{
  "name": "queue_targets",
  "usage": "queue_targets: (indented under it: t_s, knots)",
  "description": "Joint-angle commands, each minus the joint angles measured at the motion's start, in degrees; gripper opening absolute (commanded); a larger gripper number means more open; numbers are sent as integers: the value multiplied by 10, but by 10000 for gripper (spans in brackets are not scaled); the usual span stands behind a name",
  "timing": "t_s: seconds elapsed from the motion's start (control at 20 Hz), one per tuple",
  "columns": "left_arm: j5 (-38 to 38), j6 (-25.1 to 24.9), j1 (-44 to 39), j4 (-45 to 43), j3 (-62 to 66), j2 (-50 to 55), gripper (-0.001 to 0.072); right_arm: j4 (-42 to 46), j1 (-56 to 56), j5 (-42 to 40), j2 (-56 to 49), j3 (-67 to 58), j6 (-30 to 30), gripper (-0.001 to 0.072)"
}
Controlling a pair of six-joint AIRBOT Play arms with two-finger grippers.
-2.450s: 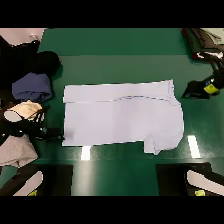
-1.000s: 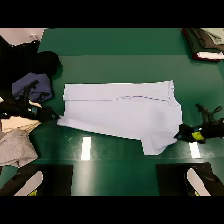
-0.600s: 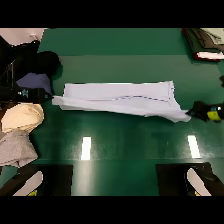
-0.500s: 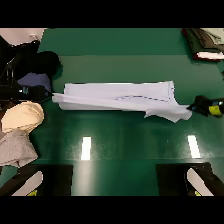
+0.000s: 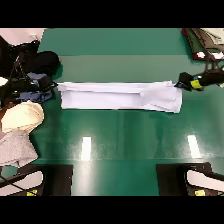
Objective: Fold the shirts.
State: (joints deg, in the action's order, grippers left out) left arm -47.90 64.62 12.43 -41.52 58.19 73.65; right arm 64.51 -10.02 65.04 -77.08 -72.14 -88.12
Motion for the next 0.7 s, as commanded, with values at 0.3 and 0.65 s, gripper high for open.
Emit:
queue_targets:
  t_s: [0.3, 0.65]
  knots:
    - [19, 38, 1, 16, 67, 90, 511, -5, 37, 29, -199, -188, 1, 458]
    - [-151, 2, 0, 12, 113, 89, 20, -6, -49, 176, -206, -208, 56, 640]
